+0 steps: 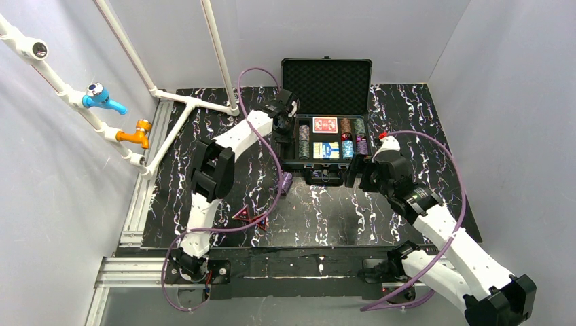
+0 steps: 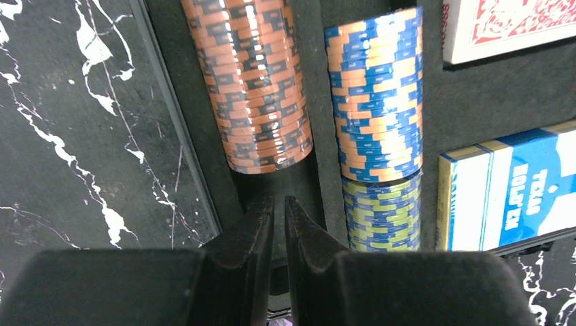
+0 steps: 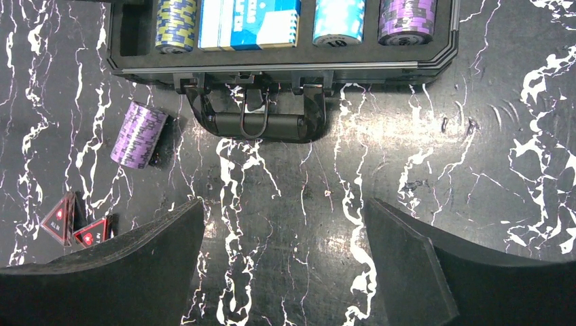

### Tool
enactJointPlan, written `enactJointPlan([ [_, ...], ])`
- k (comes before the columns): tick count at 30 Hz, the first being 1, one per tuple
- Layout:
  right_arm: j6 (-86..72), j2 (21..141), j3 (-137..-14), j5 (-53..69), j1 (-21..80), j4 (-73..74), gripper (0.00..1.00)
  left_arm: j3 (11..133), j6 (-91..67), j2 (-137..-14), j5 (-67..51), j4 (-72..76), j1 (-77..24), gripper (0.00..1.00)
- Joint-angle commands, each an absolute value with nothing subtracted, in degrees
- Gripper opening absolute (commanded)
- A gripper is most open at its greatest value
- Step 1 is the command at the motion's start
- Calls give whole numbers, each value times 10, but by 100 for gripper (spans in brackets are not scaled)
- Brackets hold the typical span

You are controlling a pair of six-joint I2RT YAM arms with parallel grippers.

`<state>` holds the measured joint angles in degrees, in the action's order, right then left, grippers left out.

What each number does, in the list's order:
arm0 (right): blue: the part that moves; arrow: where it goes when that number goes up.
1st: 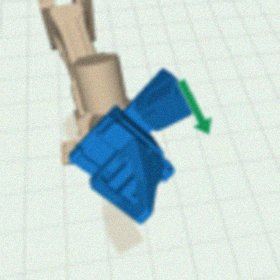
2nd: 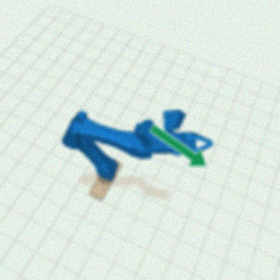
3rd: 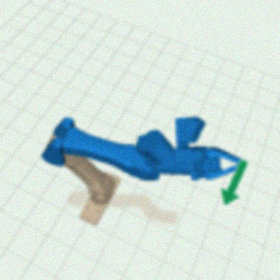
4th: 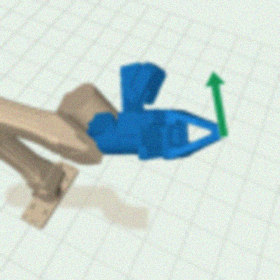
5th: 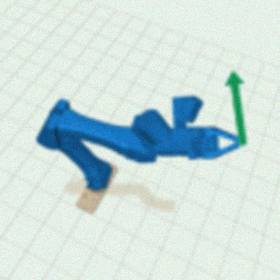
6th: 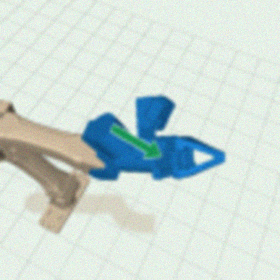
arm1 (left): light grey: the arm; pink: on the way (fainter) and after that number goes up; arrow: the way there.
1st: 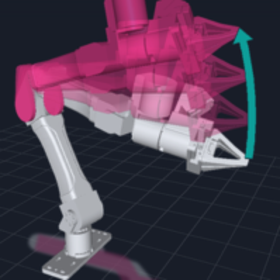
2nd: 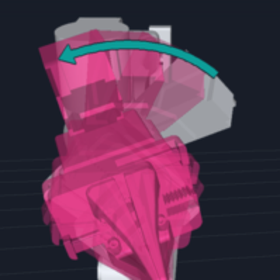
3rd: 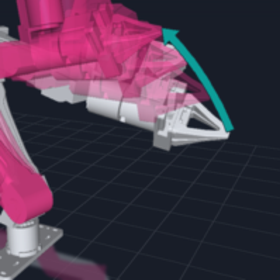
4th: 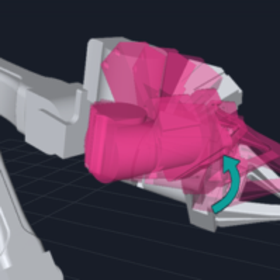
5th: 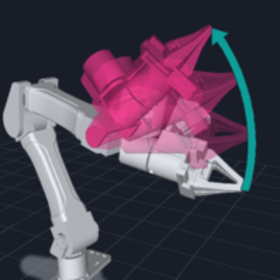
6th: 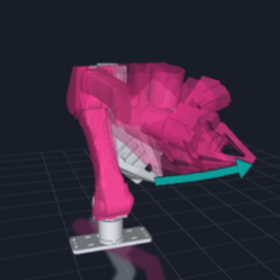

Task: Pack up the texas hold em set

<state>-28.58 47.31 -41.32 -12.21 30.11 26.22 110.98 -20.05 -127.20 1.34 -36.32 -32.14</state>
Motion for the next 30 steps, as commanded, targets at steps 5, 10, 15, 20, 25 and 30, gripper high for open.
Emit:
enactJointPlan([
  [5, -286, 464, -407, -129, 300, 244, 95, 1136, -194, -1259, 49, -365, -326, 11],
  [10, -286, 460, -408, -132, 300, 254, 95, 1180, -183, -1292, 74, -367, -323, 12],
  [15, -284, 455, -414, -135, 300, 264, 95, 1219, -180, -1322, 68, -365, -312, 12],
  [20, -284, 453, -414, -137, 300, 268, 95, 1238, -173, -1339, 64, -364, -311, 14],
  [25, -286, 453, -414, -134, 300, 267, 95, 1244, -158, -1340, 51, -358, -311, 28],
  [30, -288, 451, -418, -134, 300, 270, 95, 1216, -150, -1299, 39, -359, -311, 44],
])
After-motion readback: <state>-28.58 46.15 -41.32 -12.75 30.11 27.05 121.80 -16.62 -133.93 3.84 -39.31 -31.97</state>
